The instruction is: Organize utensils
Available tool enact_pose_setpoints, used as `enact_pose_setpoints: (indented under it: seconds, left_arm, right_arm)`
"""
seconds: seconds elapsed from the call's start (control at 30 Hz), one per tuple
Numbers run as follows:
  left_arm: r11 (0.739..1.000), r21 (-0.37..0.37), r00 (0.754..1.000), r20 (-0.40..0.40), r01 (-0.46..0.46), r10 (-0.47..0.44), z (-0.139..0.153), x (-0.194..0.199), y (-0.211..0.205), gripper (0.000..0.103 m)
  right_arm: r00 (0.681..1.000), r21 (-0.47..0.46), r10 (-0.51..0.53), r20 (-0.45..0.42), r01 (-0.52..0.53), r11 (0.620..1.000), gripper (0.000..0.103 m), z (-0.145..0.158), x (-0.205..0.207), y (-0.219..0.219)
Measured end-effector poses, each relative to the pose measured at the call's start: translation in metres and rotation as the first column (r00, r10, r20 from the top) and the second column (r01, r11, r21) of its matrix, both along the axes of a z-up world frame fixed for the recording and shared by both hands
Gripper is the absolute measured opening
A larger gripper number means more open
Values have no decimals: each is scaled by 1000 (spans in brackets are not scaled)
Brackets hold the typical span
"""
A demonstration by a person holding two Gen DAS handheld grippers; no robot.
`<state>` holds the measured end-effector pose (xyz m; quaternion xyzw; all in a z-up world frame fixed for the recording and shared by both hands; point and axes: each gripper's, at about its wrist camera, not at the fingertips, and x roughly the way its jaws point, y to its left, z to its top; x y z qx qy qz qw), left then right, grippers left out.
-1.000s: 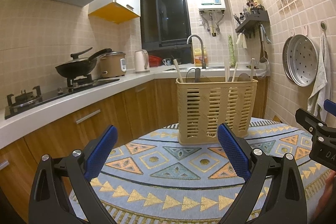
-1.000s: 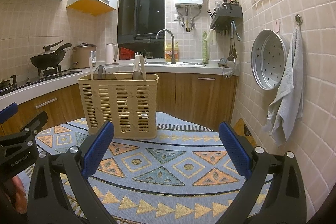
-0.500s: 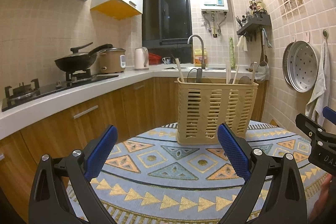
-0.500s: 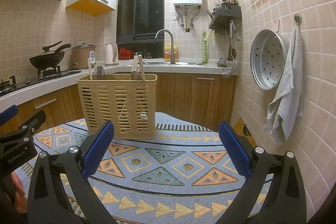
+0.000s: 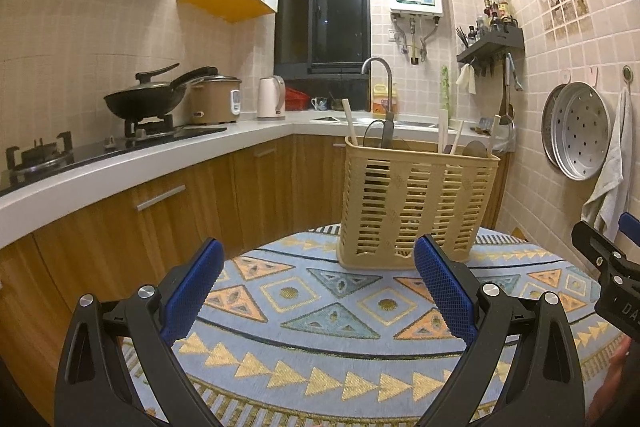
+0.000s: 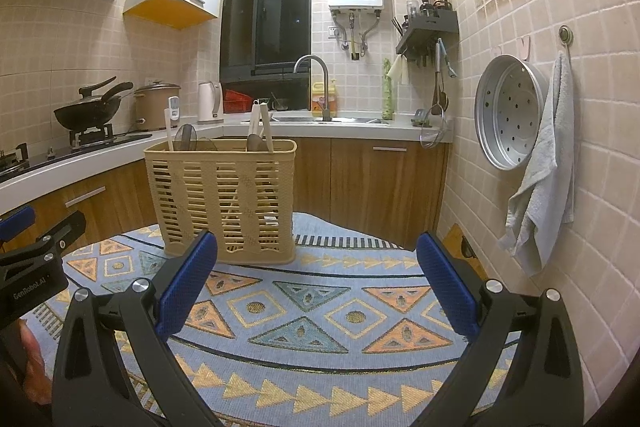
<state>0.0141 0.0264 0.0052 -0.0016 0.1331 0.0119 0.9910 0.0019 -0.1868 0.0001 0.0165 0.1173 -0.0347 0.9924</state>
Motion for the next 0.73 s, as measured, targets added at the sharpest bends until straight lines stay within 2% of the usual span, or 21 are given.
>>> enact_pose_setpoints:
  seconds: [0.3, 0.47, 0.73]
  left_arm:
    - [999, 36, 1000, -2, 8, -8, -2, 1, -7, 94]
    - [998, 63, 1000, 23, 8, -10, -2, -5, -13, 94]
    - [1000, 12, 1000, 2, 20, -20, -1, -2, -5, 94]
  right_arm:
    - [1000, -5, 4, -6, -4, 1000, 95, -2, 1, 2]
    - [1000, -2, 2, -4, -2, 1000, 95, -2, 0, 2]
    - [1000, -2, 1, -7, -1, 1000, 95, -3, 1, 2]
